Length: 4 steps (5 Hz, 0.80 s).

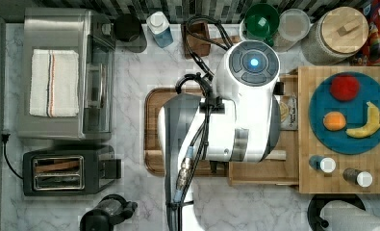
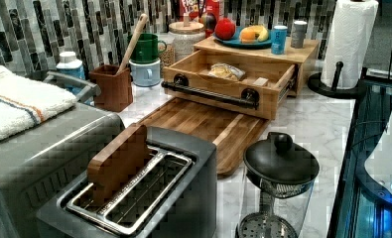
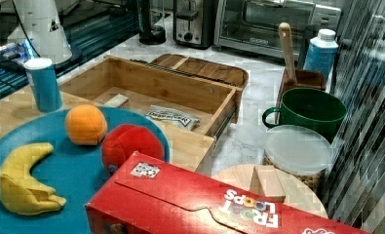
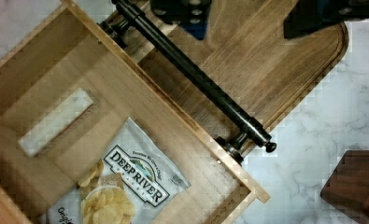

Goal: Close the drawer.

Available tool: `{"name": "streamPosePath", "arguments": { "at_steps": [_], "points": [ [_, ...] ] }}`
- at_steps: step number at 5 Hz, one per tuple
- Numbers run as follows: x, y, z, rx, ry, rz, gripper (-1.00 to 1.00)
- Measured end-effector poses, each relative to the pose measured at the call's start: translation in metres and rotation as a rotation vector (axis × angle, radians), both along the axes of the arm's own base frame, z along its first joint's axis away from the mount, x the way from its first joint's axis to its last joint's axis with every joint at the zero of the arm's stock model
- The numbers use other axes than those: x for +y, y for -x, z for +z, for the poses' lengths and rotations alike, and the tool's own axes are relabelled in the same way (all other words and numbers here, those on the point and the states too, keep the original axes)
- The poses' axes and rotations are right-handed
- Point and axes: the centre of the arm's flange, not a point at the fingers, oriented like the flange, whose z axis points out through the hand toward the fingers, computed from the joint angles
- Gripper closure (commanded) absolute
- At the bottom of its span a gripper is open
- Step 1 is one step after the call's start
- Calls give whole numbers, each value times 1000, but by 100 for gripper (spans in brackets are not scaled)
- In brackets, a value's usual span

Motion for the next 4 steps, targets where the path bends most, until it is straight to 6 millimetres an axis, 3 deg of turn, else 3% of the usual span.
{"name": "streamPosePath", "arguments": {
  "at_steps": [2, 3, 4],
  "points": [
    [-2, -1, -3, -2, -1, -4, 100],
    [-5, -2, -10, 11, 0, -7, -100],
    [-9, -1, -18, 23, -5, 24, -100]
  ]
}}
